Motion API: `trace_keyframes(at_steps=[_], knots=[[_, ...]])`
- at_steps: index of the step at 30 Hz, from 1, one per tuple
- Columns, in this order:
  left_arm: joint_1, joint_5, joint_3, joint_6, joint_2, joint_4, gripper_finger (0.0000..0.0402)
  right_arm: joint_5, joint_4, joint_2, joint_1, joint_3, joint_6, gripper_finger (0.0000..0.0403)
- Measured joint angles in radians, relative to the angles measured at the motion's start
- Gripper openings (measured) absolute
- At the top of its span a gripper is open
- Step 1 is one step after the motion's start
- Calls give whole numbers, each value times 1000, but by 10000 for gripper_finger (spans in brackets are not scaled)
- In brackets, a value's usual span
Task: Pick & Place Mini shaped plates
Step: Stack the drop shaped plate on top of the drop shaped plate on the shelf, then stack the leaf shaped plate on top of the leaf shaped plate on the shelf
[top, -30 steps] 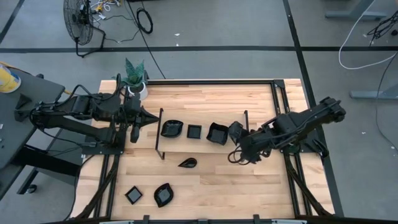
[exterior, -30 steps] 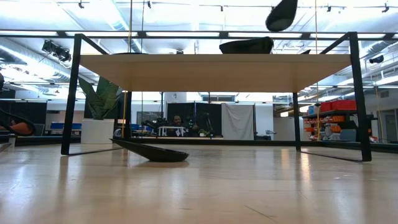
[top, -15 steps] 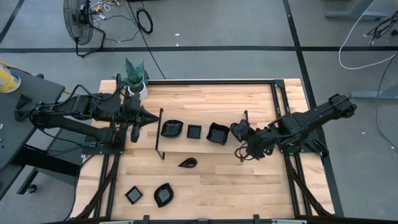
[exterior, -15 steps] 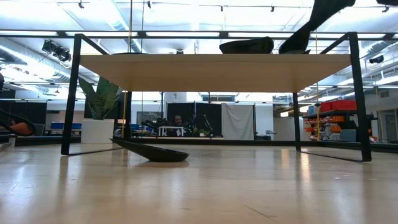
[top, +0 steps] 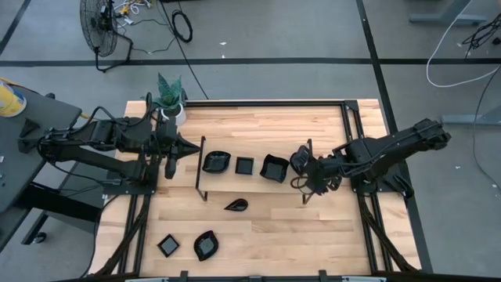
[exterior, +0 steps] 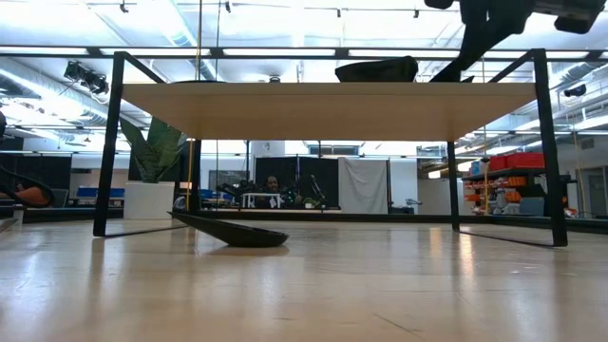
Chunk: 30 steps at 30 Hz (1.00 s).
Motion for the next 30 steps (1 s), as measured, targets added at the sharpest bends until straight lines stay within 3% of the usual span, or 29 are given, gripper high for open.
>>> trace_keyframes(at_steps=[17,23,30], knots=[[0,0,0,3,0,0,16,-26,-4,0,-3,0,1,39],[0,0,0,3,0,0,16,-26,-4,0,-2,0,2,81],[0,51,44,1,-1,-2,16,-24,43,-29,28,0,112,140]])
